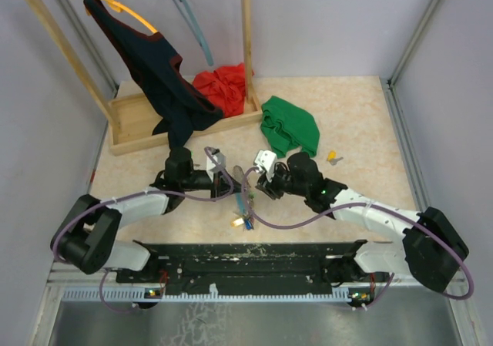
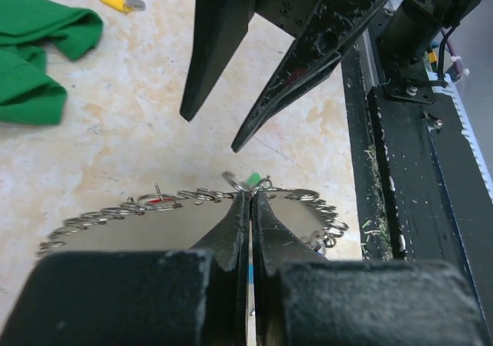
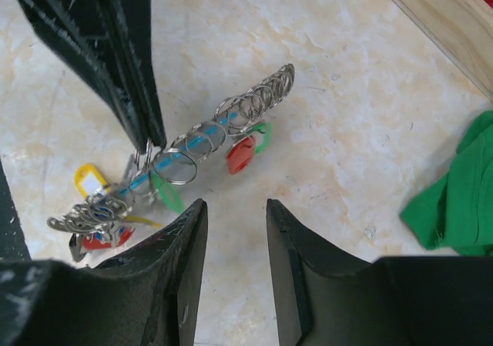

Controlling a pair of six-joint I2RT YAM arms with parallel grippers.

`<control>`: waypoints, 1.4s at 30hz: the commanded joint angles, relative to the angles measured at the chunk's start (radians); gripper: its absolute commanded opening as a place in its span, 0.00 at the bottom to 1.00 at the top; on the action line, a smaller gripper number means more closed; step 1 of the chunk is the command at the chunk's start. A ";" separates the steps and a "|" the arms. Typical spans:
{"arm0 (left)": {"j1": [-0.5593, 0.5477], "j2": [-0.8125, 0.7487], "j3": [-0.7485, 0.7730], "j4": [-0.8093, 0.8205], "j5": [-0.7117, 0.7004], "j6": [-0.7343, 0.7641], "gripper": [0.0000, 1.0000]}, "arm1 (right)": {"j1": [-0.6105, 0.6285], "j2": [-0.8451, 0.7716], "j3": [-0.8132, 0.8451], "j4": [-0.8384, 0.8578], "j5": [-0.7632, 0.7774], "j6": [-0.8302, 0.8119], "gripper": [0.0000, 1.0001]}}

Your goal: Put the keys on the keyring

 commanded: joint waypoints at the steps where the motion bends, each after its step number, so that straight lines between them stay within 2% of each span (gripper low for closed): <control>1: -0.024 0.082 0.054 -0.029 -0.008 0.024 0.01 | -0.011 -0.013 0.004 0.037 0.095 0.112 0.37; 8: -0.069 0.196 0.104 -0.067 -0.077 0.038 0.01 | -0.011 -0.025 -0.048 0.023 0.080 0.189 0.37; 11: -0.090 0.234 0.139 -0.158 -0.130 0.086 0.01 | -0.012 -0.043 -0.085 0.053 0.097 0.223 0.37; 15: -0.097 0.256 0.162 -0.243 -0.182 0.078 0.01 | -0.012 -0.025 -0.096 0.068 0.109 0.252 0.39; 18: -0.097 0.232 0.143 -0.257 -0.241 0.034 0.08 | -0.012 0.005 -0.089 0.069 0.087 0.253 0.39; 22: -0.097 0.172 0.119 -0.269 -0.302 -0.059 0.30 | -0.012 0.038 -0.081 0.083 0.071 0.253 0.39; 27: -0.097 0.094 0.097 -0.320 -0.406 -0.193 0.45 | -0.014 0.057 -0.077 0.108 0.080 0.252 0.39; 33: -0.097 0.085 0.113 -0.416 -0.493 -0.356 0.54 | -0.018 0.114 -0.060 0.146 0.029 0.266 0.38; 42: -0.059 0.097 0.134 -0.581 -0.703 -0.436 0.57 | -0.018 0.176 -0.030 0.168 0.032 0.216 0.37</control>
